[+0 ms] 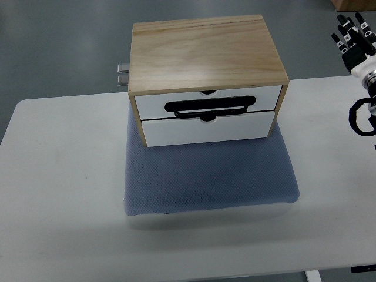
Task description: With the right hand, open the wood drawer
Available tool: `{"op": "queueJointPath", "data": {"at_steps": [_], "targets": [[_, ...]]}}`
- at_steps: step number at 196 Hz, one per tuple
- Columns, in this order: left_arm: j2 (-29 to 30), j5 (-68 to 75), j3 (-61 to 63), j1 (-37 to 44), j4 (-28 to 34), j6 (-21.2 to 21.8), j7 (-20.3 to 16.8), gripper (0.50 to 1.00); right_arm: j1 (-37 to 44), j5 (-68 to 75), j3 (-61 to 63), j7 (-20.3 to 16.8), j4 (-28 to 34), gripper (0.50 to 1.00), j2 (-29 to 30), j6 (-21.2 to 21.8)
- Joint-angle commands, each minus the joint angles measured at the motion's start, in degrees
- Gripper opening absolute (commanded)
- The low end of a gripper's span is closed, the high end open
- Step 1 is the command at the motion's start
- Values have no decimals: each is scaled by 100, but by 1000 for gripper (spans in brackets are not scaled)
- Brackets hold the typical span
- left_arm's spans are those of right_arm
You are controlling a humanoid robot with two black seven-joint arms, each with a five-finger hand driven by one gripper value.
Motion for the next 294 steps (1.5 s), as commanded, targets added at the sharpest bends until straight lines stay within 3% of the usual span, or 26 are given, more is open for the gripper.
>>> {"op": "queueJointPath", "data": {"at_steps": [1,294], "targets": [[0,-8,0,7,0,-1,0,1000,9,2,0,0,0,944,1,6],[0,-8,0,-2,-44,25,0,1000,53,-6,-106,0,9,944,-114,-20]]}}
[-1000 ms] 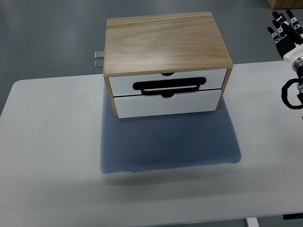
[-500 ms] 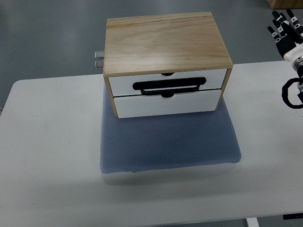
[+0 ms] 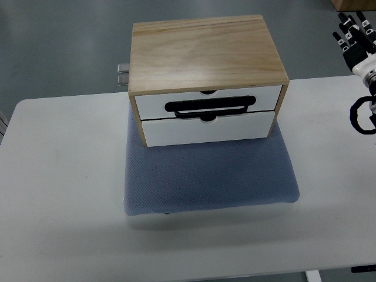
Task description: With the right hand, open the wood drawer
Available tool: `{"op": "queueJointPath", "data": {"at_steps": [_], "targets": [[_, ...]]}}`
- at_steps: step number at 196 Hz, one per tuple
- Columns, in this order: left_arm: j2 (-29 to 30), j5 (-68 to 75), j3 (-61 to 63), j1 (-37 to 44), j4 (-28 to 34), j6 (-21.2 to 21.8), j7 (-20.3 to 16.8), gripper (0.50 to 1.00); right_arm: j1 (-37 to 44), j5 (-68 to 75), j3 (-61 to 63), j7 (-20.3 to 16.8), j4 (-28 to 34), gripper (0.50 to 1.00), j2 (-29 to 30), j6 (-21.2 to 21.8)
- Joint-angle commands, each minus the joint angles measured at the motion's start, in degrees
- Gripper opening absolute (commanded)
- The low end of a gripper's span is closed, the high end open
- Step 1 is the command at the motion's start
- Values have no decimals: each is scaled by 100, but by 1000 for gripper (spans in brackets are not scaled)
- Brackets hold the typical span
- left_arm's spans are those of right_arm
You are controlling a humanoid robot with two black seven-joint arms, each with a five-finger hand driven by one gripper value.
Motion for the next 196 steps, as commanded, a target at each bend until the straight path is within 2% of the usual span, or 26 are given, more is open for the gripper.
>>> {"op": "queueJointPath", "data": {"at_steps": [1,43,78,91,92,98,109,110,122,123,140,149,150,152,180,195,196], "targets": [[0,1,0,0,0,-4,0,1000,3,0,-29,0,8,944,-38,0],[0,1,0,0,0,-4,0,1000,214,-44,-538,0,96,944,-267,0],[0,1,0,0,0,5,0,1000,750,-26,-1548,-9,193,944,-952,18],[0,1,0,0,0,5,0,1000,794,-26,-1619,-9,211,944,-996,26],[0,1,0,0,0,5,0,1000,985,-52,-2020,-9,306,944,-1214,52],[0,1,0,0,0,-4,0,1000,1136,-53,-2304,-9,395,944,-1374,70],[0,1,0,0,0,-4,0,1000,1137,-53,-2305,-9,395,944,-1374,70],[0,1,0,0,0,-4,0,1000,1415,-61,-2827,-9,630,944,-1670,88],[0,1,0,0,0,5,0,1000,1462,-61,-2929,-9,685,944,-1717,88],[0,1,0,0,0,-4,0,1000,1758,-70,-3425,-9,929,944,-1969,131],[0,1,0,0,0,-4,0,1000,2366,-114,-4203,-9,1160,944,-2288,342],[0,1,0,0,0,-4,0,1000,2367,-114,-4203,-9,1160,944,-2288,343],[0,1,0,0,0,5,0,1000,2680,-123,-4569,-27,1273,944,-2384,473],[0,1,0,0,0,-4,0,1000,2771,-123,-4668,-27,1300,944,-2411,509],[0,1,0,0,0,-4,0,1000,3711,-500,-5706,-62,1871,944,-2648,958],[0,1,0,0,0,-4,0,1000,3826,-641,-5812,-71,1960,944,-2666,1002],[0,1,0,0,0,5,0,1000,4122,-1033,-6012,-97,2247,944,-2675,1098]]}}
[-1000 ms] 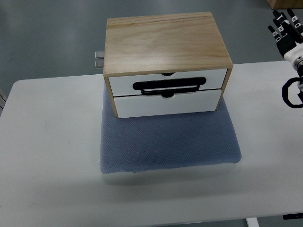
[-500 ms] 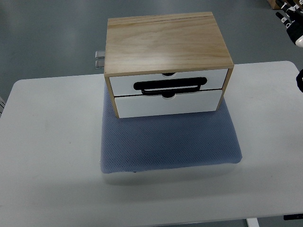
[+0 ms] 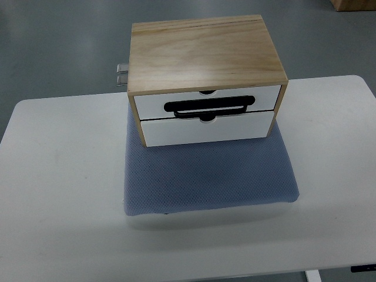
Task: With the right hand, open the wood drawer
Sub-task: 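Reach the right hand over the cabinet toward the upper drawer's black handle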
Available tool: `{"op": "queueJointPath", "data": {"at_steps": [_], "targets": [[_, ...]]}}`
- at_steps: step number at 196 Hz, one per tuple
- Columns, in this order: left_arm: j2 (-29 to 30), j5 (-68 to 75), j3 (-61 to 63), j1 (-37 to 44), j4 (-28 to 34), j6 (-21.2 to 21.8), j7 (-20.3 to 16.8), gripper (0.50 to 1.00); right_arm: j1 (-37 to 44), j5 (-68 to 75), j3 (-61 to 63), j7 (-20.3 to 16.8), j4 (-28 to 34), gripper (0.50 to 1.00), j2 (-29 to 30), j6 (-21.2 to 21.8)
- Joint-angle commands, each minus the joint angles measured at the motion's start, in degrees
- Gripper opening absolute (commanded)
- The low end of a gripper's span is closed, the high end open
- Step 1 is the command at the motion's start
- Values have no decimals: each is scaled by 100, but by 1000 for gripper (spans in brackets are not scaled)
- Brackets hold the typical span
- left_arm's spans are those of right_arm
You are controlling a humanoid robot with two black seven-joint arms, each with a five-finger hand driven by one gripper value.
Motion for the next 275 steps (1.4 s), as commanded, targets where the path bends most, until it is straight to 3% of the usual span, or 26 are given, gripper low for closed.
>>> {"op": "queueJointPath", "data": {"at_steps": [1,12,13,26,60,114,119,136,148,214,275], "targets": [[0,0,0,0,0,7,0,1000,609,-625,-511,-39,493,944,-81,227],[0,0,0,0,0,-2,0,1000,653,-696,-537,-39,537,944,-81,244],[0,0,0,0,0,7,0,1000,827,-1096,-546,-56,676,944,-81,410],[0,0,0,0,0,-2,0,1000,1013,-1548,-528,-162,704,944,7,753],[0,0,0,0,0,7,0,1000,1373,-1803,-616,-276,1038,944,86,1694],[0,0,0,0,0,-2,0,1000,1620,-2366,-686,-285,1706,944,43,1696],[0,0,0,0,0,-2,0,1000,1769,-2515,-906,-329,2048,944,34,1696],[0,0,0,0,0,-2,0,1000,1848,-2620,-1038,-382,2198,942,51,1696],[0,0,0,0,0,-2,0,1000,1980,-3042,-1486,-645,2532,944,183,1696],[0,0,0,0,0,-2,0,1000,2367,-3517,-1829,-1014,2998,942,666,1696],[0,0,0,0,0,-2,0,1000,2209,-3297,-1855,-1260,3183,940,1167,1696]]}}
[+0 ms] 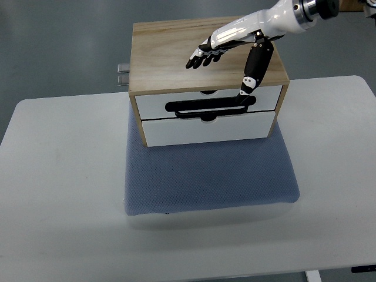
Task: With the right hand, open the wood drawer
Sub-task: 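Reach the right hand over the cabinet toward the upper drawer's black handle, then hook the right hand's fingers around the black bar handle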
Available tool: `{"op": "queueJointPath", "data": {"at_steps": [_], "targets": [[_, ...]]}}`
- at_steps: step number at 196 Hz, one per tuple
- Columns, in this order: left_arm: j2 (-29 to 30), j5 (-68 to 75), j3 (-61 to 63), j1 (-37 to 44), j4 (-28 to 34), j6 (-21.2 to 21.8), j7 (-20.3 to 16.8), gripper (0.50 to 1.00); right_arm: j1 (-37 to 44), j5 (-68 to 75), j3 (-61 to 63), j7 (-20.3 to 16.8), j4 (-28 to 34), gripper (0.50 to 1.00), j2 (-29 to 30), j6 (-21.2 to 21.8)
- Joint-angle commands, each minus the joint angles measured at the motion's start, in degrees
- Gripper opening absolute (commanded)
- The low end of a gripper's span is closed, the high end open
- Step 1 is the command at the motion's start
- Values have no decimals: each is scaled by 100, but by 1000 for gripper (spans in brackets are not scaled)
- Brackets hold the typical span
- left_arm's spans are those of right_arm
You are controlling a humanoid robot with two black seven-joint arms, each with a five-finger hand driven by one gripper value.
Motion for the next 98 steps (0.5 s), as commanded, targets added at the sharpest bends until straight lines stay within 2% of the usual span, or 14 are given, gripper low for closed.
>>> {"op": "queueJointPath", "data": {"at_steps": [1,57,81,88,98], "targets": [[0,0,0,1,0,-2,0,1000,-97,145,-18,-156,39,940,131,0],[0,0,0,1,0,-2,0,1000,-80,1314,-677,-771,48,940,262,0],[0,0,0,1,0,-2,0,1000,-53,1420,-827,-842,39,940,342,-2],[0,0,0,1,0,-2,0,1000,-36,1455,-924,-842,39,940,350,-151],[0,0,0,1,0,-2,0,1000,-36,1455,-924,-842,39,940,350,-151]]}}
